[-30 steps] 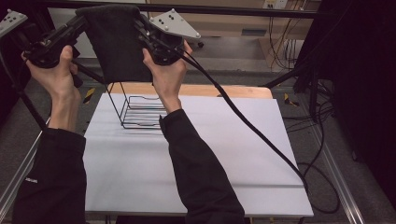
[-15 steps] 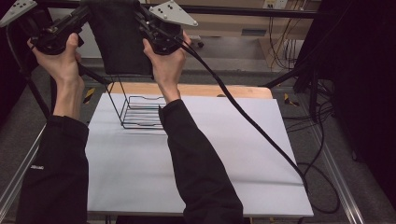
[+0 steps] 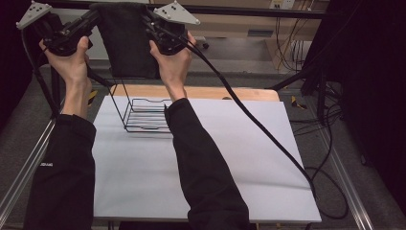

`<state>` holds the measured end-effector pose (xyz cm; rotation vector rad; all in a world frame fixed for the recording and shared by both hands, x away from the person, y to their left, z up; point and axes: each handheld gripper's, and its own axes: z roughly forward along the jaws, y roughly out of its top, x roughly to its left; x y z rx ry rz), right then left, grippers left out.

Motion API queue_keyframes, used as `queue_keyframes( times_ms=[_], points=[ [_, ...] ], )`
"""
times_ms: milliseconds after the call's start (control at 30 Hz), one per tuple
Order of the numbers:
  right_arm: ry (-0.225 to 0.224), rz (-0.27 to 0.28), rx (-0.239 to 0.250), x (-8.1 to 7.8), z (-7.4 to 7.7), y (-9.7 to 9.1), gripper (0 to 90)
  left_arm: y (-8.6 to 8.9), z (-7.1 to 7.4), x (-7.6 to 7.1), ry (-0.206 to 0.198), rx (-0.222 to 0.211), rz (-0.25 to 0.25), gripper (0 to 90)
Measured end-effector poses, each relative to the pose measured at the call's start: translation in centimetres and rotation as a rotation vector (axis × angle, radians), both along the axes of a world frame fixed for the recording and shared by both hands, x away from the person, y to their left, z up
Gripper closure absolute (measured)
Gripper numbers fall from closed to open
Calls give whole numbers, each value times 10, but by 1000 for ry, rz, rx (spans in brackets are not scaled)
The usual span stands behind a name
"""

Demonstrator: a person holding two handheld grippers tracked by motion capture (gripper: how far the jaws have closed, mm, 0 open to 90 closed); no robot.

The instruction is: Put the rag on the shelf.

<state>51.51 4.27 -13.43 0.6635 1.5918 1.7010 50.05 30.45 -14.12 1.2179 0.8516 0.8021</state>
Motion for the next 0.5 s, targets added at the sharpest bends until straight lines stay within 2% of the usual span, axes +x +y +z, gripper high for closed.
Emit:
queue_keyframes(
  times_ms=[233, 300, 500],
  points=[
    [33, -5, -12, 6, -15, -1, 799, 1, -13, 0, 23, 33, -15, 826],
    [43, 4, -2, 6, -21, -2, 798, 1, -17, -1, 26, 49, -20, 826],
    [72, 13, -19, 3, -36, -4, 796, 3, -28, -6, 40, 75, -43, 826]
  ],
)
